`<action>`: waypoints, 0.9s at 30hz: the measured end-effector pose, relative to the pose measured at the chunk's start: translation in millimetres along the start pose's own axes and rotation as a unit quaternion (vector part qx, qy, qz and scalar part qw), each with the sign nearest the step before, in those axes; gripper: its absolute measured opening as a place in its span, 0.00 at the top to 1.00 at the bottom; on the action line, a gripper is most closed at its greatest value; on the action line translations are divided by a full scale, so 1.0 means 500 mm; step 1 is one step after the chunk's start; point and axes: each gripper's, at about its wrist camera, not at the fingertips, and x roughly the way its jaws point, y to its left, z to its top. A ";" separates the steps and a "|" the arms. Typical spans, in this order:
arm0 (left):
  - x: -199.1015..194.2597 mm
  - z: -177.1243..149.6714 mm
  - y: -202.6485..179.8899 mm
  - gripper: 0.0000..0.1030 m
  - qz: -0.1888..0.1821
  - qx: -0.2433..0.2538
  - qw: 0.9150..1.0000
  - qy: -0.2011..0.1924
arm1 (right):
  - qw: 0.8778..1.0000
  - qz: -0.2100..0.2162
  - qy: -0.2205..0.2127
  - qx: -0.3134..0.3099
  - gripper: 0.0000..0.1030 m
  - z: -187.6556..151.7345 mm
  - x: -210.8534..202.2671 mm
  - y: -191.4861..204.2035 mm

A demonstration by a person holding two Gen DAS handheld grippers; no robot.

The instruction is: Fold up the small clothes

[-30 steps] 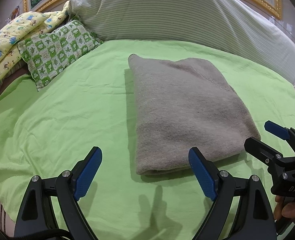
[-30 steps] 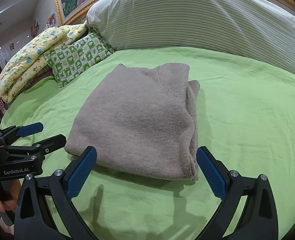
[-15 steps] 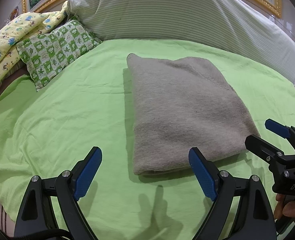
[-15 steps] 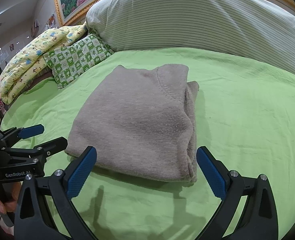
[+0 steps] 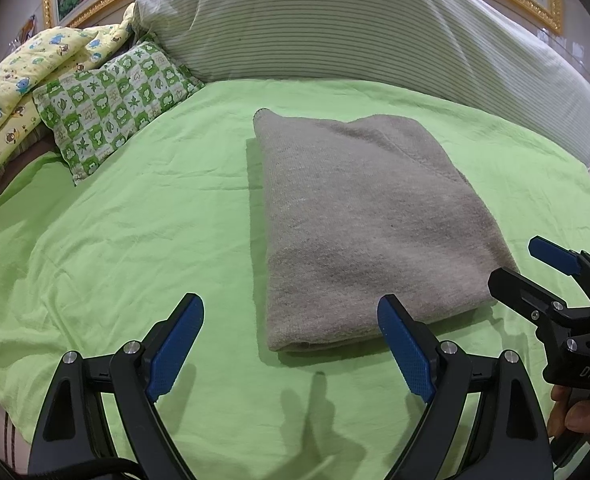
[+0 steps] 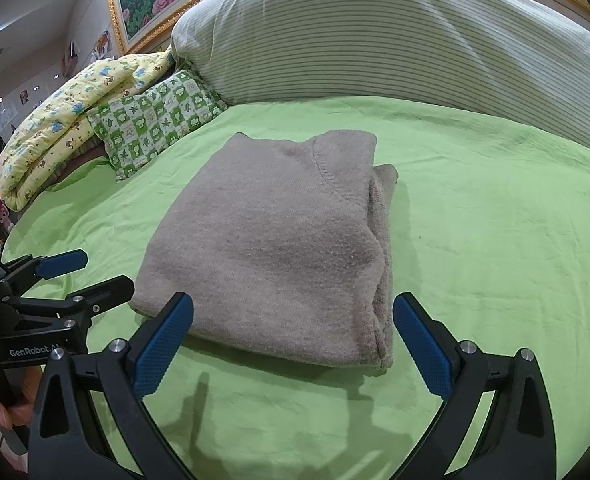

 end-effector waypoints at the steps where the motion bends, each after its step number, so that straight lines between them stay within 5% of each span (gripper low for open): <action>1: -0.001 0.001 0.000 0.13 -0.001 0.000 1.000 0.000 | 1.000 -0.001 0.000 -0.001 0.03 0.000 0.000 0.001; 27: 0.006 0.014 0.003 0.13 -0.007 0.002 1.000 0.002 | 1.000 -0.002 -0.004 0.001 0.03 0.014 0.003 0.004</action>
